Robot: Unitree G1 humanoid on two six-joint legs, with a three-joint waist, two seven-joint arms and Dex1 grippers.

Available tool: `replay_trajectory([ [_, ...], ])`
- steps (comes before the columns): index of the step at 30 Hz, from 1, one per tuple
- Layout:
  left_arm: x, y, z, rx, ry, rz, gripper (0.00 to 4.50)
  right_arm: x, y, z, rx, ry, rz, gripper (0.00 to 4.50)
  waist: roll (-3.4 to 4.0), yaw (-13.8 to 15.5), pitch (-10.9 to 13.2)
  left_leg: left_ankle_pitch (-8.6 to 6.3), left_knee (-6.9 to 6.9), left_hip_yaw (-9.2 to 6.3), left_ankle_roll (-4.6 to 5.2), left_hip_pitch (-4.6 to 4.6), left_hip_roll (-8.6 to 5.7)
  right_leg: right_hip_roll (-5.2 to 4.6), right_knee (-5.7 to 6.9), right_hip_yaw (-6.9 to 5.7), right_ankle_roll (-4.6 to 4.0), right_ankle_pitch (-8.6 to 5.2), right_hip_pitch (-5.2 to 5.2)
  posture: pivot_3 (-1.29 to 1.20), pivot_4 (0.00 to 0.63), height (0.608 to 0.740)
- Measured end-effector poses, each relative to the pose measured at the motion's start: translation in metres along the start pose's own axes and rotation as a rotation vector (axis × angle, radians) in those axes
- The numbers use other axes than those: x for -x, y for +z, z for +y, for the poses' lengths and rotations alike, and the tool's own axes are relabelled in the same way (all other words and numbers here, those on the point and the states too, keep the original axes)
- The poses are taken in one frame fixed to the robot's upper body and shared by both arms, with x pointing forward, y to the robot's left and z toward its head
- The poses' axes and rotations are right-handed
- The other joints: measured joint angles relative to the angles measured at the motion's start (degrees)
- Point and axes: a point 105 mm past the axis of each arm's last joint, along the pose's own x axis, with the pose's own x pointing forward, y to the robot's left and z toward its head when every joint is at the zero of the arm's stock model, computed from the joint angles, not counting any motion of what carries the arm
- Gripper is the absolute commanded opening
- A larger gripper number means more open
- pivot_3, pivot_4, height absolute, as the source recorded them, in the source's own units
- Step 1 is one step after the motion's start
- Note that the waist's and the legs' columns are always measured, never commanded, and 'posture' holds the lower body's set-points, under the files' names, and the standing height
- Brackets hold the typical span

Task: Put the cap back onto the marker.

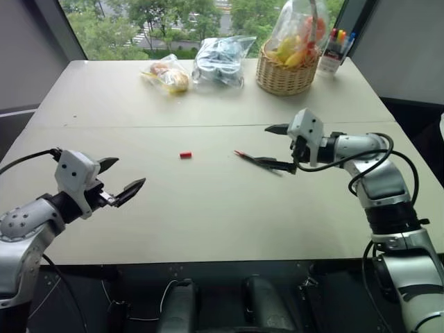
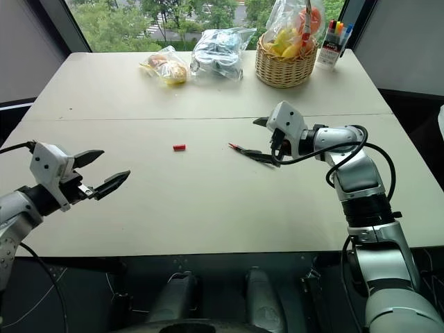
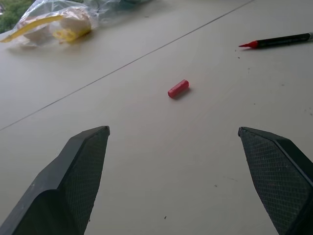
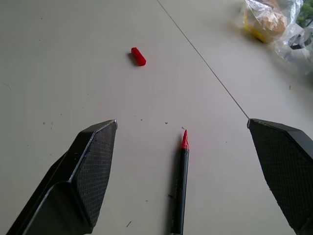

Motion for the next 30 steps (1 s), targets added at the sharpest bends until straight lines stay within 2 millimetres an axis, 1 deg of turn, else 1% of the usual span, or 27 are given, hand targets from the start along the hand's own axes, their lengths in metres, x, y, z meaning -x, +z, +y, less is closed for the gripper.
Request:
replay_trajectory([
  [10,-0.004,-0.003,-0.004,0.019,-0.009,-0.007,4.38,0.0,0.0,0.0,-0.001,0.001,0.0,4.43,0.0,0.0,0.0,0.0,0.0,0.0,0.0,0.0,0.0,0.0,0.0,0.0,0.02,0.01,0.0,0.0,0.15,0.74],
  [15,-0.006,-0.006,0.002,0.031,-0.003,-0.007,4.38,0.0,-0.001,0.003,0.0,0.003,0.001,4.43,0.0,0.0,0.0,0.0,0.0,0.0,0.0,0.0,0.0,0.0,0.0,0.0,0.02,0.01,0.0,0.0,0.15,0.74],
  [18,-0.01,-0.003,0.008,0.028,-0.003,-0.033,4.38,0.0,-0.002,0.004,-0.006,0.001,0.005,4.43,0.0,0.1,0.0,0.0,0.0,0.0,0.0,0.0,0.0,0.0,0.01,-0.01,0.02,0.01,0.0,0.0,0.15,0.74],
  [24,-0.024,-0.009,0.012,0.03,-0.045,-0.032,4.38,0.001,-0.003,0.007,-0.01,-0.005,0.008,4.43,0.0,0.1,0.0,0.0,0.01,0.02,0.0,0.0,-0.01,0.0,0.01,0.0,0.12,0.07,0.0,0.0,0.15,0.74],
  [30,-0.051,-0.004,0.017,0.051,-0.107,-0.088,4.38,0.002,-0.005,0.007,-0.011,-0.021,0.011,4.43,-0.01,0.2,0.0,0.0,0.03,0.02,0.0,0.0,-0.02,0.0,0.02,-0.01,0.15,0.09,0.01,0.0,0.15,0.74],
])
